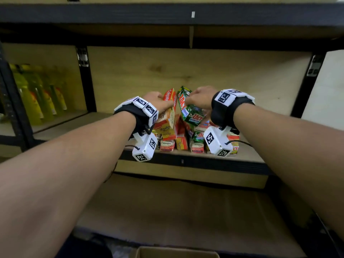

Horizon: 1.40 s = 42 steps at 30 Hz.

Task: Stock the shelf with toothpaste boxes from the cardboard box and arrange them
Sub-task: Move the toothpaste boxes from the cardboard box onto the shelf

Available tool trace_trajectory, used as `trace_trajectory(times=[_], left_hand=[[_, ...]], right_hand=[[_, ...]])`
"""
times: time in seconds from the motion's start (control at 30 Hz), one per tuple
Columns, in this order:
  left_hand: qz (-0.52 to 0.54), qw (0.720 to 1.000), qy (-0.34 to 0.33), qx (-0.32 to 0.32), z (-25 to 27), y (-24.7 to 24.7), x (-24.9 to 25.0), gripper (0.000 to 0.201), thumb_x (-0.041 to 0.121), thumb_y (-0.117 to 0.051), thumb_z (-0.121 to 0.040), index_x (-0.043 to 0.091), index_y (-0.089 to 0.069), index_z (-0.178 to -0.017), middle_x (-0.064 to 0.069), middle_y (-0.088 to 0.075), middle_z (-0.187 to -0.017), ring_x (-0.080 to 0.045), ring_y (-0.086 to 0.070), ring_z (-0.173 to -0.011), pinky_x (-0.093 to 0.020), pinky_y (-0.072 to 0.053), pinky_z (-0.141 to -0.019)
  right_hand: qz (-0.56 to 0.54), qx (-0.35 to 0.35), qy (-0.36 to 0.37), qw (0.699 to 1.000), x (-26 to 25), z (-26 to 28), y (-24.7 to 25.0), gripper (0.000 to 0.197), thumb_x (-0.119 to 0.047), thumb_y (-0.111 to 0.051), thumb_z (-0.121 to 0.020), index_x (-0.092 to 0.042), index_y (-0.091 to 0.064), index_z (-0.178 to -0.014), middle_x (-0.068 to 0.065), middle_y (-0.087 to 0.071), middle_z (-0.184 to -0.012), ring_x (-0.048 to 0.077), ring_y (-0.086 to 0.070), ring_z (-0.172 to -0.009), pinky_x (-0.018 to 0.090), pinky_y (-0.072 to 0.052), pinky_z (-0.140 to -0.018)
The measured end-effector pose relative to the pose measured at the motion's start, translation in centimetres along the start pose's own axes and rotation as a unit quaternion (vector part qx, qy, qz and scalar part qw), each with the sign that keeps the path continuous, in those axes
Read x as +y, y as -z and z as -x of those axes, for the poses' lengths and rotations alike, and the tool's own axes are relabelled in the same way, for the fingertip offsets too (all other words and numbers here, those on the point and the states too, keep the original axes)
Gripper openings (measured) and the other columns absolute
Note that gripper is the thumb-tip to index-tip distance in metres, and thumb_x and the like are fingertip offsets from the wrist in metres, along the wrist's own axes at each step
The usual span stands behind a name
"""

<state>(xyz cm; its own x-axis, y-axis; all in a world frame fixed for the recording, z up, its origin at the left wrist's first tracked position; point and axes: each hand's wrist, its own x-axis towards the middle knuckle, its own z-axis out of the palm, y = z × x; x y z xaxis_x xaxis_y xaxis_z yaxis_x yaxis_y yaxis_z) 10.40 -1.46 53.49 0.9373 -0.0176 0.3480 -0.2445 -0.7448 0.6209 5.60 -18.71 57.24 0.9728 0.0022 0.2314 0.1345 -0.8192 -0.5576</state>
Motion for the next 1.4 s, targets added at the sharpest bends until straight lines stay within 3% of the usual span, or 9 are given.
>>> trace_trajectory(times=[0.23, 0.43, 0.5, 0.57, 0.7, 0.9, 1.07, 1.23, 1.4], left_hand=[[-0.091, 0.995, -0.019, -0.031, -4.6, -0.7, -1.6, 0.053, 0.057, -0.055, -0.087, 0.03, -0.058, -0.133, 0.002, -0.051, -0.144, -0.023, -0.053, -0.123, -0.034, -0.046, -0.101], [-0.091, 0.993, -0.021, -0.076, -6.9, -2.4, -2.6, 0.039, 0.048, -0.053, -0.094, 0.027, -0.065, -0.125, -0.001, -0.063, -0.124, -0.02, -0.058, -0.093, -0.025, -0.044, -0.071], [-0.087, 0.992, -0.017, -0.087, -7.2, -2.9, -3.0, 0.038, 0.049, -0.053, -0.094, 0.027, -0.068, -0.12, -0.001, -0.065, -0.12, -0.021, -0.059, -0.094, -0.025, -0.046, -0.073], [-0.07, 0.994, -0.009, -0.088, -7.3, -3.3, -3.4, 0.035, 0.047, -0.056, -0.093, 0.027, -0.069, -0.117, 0.001, -0.064, -0.12, -0.019, -0.058, -0.097, -0.026, -0.045, -0.08], [-0.066, 0.994, -0.008, -0.089, -6.9, -3.1, -3.3, 0.034, 0.043, -0.057, -0.094, 0.025, -0.068, -0.12, 0.0, -0.062, -0.126, -0.017, -0.054, -0.097, -0.025, -0.041, -0.081], [-0.059, 0.994, -0.006, -0.097, -4.9, -1.9, -2.7, 0.031, 0.039, -0.061, -0.092, 0.024, -0.07, -0.117, 0.0, -0.066, -0.117, -0.02, -0.06, -0.095, -0.023, -0.043, -0.074], [-0.064, 0.993, -0.014, -0.097, -1.9, -1.0, -2.1, 0.035, 0.04, -0.062, -0.092, 0.019, -0.069, -0.12, 0.0, -0.064, -0.12, -0.018, -0.06, -0.1, -0.028, -0.05, -0.08], [-0.042, 0.995, 0.008, -0.088, 1.4, 0.3, -1.5, 0.033, 0.041, -0.062, -0.092, 0.018, -0.069, -0.115, 0.0, -0.066, -0.111, -0.019, -0.065, -0.094, -0.033, -0.056, -0.082], [0.014, 0.998, 0.04, -0.056, 4.6, 0.9, -1.6, 0.027, 0.036, -0.065, -0.09, 0.011, -0.067, -0.097, -0.008, -0.072, -0.097, -0.022, -0.063, -0.075, -0.043, -0.058, -0.082]], right_hand=[[0.118, -0.03, 0.0, 0.993, 0.3, -5.4, -1.6, 0.059, -0.054, -0.061, -0.066, -0.013, -0.071, -0.108, 0.015, -0.072, -0.109, 0.031, -0.072, -0.094, 0.059, -0.057, -0.083], [0.092, -0.055, -0.027, 0.994, 0.9, -8.2, -3.8, 0.066, -0.068, -0.064, -0.053, -0.015, -0.072, -0.093, 0.011, -0.074, -0.094, 0.032, -0.073, -0.087, 0.054, -0.061, -0.077], [0.091, -0.059, -0.037, 0.993, 1.2, -8.4, -4.3, 0.07, -0.069, -0.064, -0.049, -0.014, -0.072, -0.091, 0.011, -0.073, -0.092, 0.033, -0.073, -0.087, 0.054, -0.06, -0.079], [0.116, -0.056, -0.03, 0.991, 1.4, -8.4, -4.5, 0.067, -0.07, -0.064, -0.058, -0.014, -0.072, -0.093, 0.011, -0.073, -0.096, 0.03, -0.071, -0.088, 0.047, -0.06, -0.083], [0.163, -0.038, -0.021, 0.986, 1.9, -8.4, -4.7, 0.048, -0.047, -0.062, -0.087, -0.008, -0.071, -0.113, 0.01, -0.071, -0.099, 0.022, -0.055, -0.073, 0.03, -0.044, -0.067], [0.12, -0.034, -0.017, 0.992, 2.4, -7.3, -3.7, 0.01, -0.031, -0.065, -0.088, -0.022, -0.064, -0.092, 0.005, -0.062, -0.082, 0.022, -0.058, -0.066, 0.025, -0.05, -0.064], [0.127, -0.033, -0.013, 0.991, 1.7, -3.9, -2.1, 0.03, -0.028, -0.059, -0.094, -0.007, -0.07, -0.112, 0.007, -0.073, -0.109, 0.025, -0.07, -0.1, 0.044, -0.058, -0.088], [0.005, -0.045, -0.01, 0.999, 2.4, -0.8, -1.4, 0.029, -0.025, -0.059, -0.095, -0.003, -0.071, -0.109, 0.009, -0.077, -0.089, 0.022, -0.076, -0.078, 0.048, -0.061, -0.081], [-0.038, -0.091, -0.038, 0.994, 2.9, 3.5, -2.5, 0.018, -0.021, -0.061, -0.096, -0.009, -0.072, -0.103, 0.01, -0.075, -0.097, 0.024, -0.076, -0.077, 0.043, -0.063, -0.075]])
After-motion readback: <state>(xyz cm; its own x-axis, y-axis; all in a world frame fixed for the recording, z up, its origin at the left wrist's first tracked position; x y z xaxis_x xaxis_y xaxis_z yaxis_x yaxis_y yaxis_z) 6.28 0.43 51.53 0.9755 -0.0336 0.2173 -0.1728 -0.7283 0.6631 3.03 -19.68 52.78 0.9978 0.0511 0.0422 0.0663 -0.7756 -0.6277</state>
